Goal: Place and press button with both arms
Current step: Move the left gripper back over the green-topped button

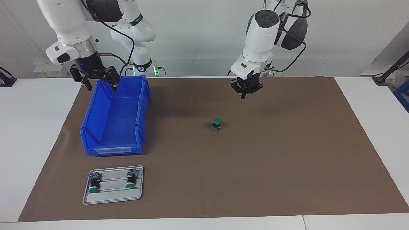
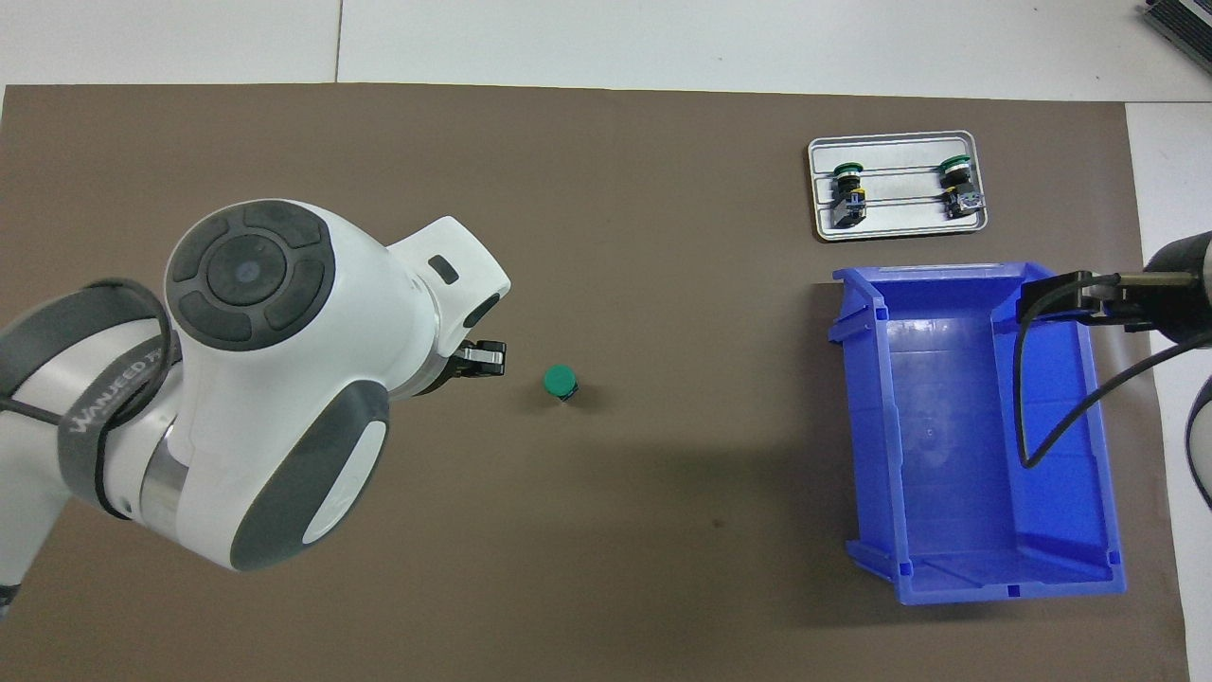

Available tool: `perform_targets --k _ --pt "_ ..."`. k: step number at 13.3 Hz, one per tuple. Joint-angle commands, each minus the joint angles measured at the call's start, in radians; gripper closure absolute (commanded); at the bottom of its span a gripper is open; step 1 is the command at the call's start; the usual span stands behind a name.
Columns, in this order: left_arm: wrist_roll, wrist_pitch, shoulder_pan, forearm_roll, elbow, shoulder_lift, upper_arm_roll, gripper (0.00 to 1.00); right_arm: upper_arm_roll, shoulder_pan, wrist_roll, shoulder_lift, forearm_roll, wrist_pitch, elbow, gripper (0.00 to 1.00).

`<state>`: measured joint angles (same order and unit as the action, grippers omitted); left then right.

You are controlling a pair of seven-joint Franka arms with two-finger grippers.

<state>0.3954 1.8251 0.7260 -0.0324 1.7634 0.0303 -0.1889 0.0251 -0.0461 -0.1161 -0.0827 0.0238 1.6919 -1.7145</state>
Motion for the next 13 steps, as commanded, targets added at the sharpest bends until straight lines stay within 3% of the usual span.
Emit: perform_targets --k 1,3,9,13 --pt "0.017 0.068 0.033 -0.006 0.016 0.040 -0.009 1.00 -0.005 0.009 -0.020 -0.025 0.008 0.020 -0.033 0.00" --pt "0.031 0.107 0.047 -0.008 0.021 0.074 -0.009 1.00 -0.005 0.009 -0.019 -0.026 0.008 0.020 -0.033 0.00" --pt "0.076 0.305 0.072 -0.014 0.143 0.080 -0.003 1.00 -0.005 0.009 -0.016 -0.026 0.008 0.018 -0.033 0.00" --pt "0.089 0.397 0.095 -0.014 0.156 0.151 -0.003 1.00 -0.004 0.009 -0.016 -0.028 0.008 0.018 -0.034 0.00"
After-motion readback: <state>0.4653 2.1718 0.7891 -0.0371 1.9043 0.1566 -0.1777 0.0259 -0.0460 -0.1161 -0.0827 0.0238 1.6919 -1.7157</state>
